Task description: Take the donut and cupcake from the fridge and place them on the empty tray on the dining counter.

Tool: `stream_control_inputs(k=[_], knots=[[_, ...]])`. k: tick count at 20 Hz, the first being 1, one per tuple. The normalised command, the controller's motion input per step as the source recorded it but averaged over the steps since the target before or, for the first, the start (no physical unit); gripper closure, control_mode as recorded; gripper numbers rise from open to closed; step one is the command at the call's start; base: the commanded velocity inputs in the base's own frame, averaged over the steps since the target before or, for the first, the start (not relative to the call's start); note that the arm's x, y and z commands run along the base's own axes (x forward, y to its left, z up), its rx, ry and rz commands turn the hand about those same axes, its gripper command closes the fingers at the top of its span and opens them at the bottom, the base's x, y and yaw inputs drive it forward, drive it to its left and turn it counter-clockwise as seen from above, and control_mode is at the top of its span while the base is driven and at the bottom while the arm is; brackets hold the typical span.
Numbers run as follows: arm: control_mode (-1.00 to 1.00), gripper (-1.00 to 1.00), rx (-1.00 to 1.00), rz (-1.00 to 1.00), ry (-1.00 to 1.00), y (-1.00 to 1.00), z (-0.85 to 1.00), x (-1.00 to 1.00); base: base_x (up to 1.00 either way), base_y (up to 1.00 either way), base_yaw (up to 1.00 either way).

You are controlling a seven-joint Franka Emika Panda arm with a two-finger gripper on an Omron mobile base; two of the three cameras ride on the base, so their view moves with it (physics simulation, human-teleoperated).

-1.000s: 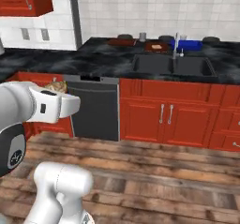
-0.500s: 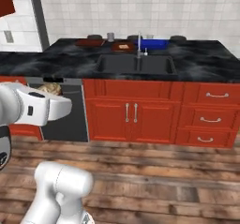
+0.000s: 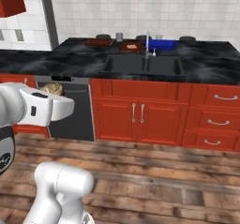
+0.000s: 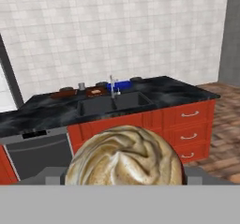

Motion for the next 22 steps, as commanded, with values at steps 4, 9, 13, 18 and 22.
stream_control_inputs(k=[4,9,13,18,22], knots=[[1.00,1.00,0.00,0.00,0.00,0.00,0.00,0.00,1.00,0.49,-0.07],[1.00,1.00,0.00,0.00,0.00,0.00,0.00,0.00,1.00,0.97,-0.04],[1.00,1.00,0.00,0.00,0.00,0.00,0.00,0.00,1.00,-0.75,0.01],[1.00,1.00,0.00,0.00,0.00,0.00,0.00,0.00,1.00,-1.00,0.00],[1.00,1.00,0.00,0.00,0.00,0.00,0.00,0.00,0.96,-1.00,0.00]])
